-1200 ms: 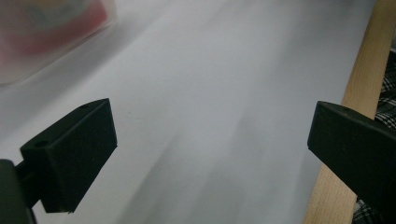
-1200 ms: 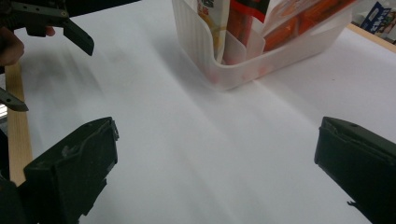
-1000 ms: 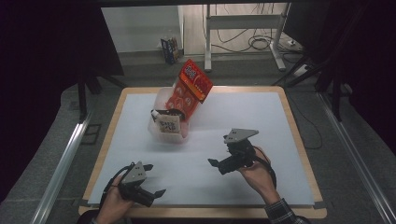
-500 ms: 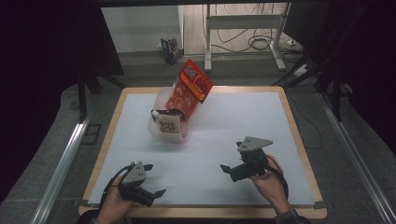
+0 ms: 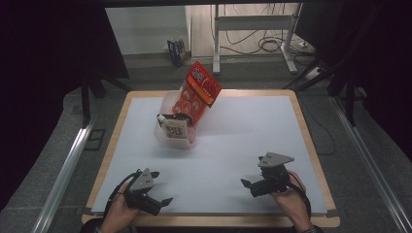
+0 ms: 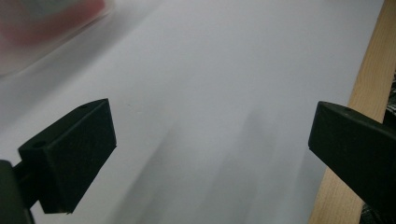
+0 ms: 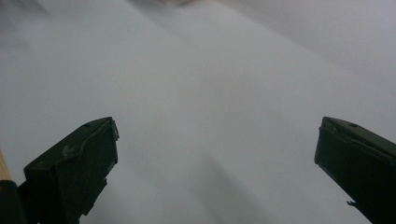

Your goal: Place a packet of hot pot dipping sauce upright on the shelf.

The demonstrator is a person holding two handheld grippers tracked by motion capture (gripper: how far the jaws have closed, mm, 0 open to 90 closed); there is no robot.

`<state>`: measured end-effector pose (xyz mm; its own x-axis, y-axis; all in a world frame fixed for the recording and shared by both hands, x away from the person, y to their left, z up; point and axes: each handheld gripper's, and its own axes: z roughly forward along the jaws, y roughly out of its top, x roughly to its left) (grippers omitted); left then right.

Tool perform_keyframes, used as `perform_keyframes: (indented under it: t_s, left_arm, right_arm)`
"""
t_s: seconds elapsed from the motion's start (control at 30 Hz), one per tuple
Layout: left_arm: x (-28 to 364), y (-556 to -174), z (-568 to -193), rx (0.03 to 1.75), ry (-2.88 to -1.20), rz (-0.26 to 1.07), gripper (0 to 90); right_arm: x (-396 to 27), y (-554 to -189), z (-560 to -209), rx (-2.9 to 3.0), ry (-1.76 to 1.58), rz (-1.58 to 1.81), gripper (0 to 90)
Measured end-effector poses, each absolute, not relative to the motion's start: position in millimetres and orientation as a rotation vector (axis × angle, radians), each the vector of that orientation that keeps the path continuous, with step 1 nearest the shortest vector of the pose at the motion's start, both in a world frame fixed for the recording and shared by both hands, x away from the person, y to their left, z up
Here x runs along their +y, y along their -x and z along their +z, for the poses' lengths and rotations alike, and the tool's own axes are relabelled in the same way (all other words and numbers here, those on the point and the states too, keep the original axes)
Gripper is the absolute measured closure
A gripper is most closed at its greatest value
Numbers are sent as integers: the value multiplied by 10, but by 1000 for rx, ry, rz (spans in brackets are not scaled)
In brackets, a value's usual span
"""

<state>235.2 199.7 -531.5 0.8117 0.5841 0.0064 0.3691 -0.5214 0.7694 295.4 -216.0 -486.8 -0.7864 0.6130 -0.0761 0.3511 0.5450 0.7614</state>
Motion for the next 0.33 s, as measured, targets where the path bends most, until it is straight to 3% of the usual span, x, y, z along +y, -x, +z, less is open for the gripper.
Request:
perform_keyframes:
  t_s: [0.33]
  left_arm:
    - [1983, -2361, -5335, 706, -2199, 346, 4]
  right_arm:
    - [-2160, -2936, -5019, 2517, -824, 1033, 0]
